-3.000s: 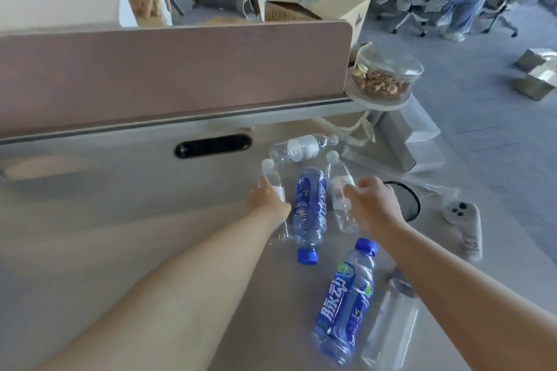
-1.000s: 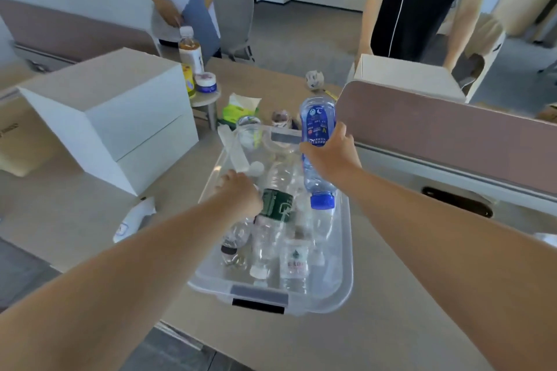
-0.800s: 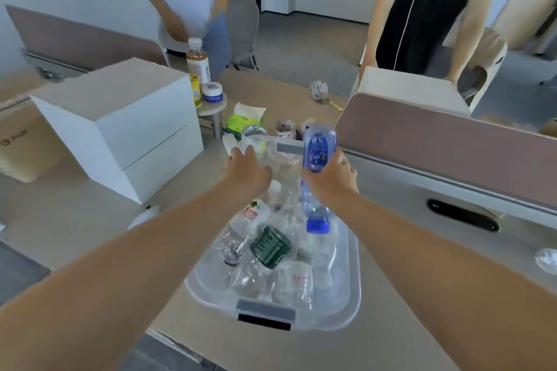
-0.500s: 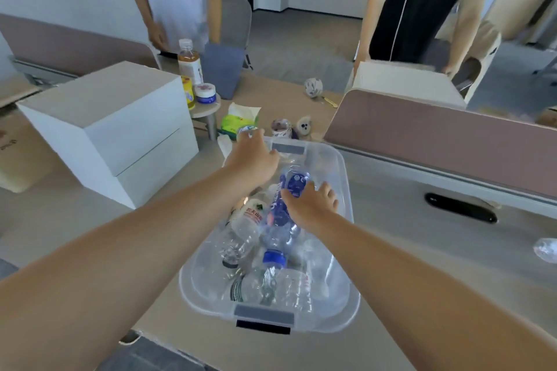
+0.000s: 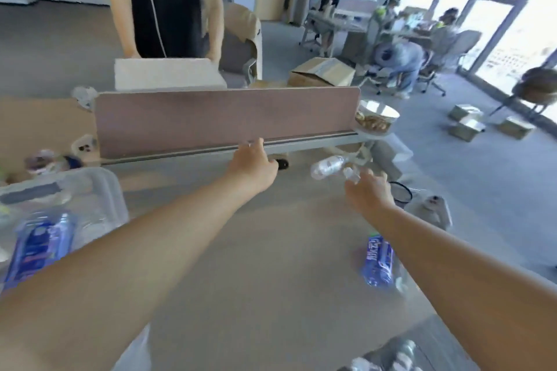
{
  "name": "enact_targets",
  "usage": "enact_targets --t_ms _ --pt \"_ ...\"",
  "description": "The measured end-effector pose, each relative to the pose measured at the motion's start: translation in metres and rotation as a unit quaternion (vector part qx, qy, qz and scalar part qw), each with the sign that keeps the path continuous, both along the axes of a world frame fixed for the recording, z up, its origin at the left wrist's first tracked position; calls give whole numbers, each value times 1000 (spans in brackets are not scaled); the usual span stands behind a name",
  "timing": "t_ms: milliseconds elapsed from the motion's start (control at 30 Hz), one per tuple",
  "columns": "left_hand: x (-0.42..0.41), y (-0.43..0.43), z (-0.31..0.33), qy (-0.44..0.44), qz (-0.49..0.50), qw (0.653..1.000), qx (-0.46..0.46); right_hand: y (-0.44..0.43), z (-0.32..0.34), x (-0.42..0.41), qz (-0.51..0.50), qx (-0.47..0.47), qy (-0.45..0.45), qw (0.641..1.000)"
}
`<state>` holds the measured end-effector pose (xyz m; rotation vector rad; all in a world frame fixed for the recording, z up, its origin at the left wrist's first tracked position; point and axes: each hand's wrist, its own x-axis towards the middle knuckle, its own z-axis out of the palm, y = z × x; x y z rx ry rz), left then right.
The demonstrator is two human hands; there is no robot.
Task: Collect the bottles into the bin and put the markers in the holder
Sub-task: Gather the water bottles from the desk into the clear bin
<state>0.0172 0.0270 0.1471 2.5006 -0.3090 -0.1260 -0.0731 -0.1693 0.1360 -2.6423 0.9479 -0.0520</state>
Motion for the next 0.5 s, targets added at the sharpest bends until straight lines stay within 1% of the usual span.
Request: enact_targets --t_ms 67,200,267,400,500 --pt "-9 -49 -7 10 -34 999 15 -47 -5 -22 -62 26 -15 998" --pt "-21 -133 -26 32 -72 996 35 -122 -24 -47 -121 61 -10 991" --pt "-23 -166 -40 44 -78 995 48 -150 -39 -51 -129 73 9 989" --pt "-27 -222 -75 81 -81 990 87 -187 -90 -51 -121 122 45 984" --pt "-26 -256 -102 115 -68 985 109 -205 -130 -47 -181 87 86 976"
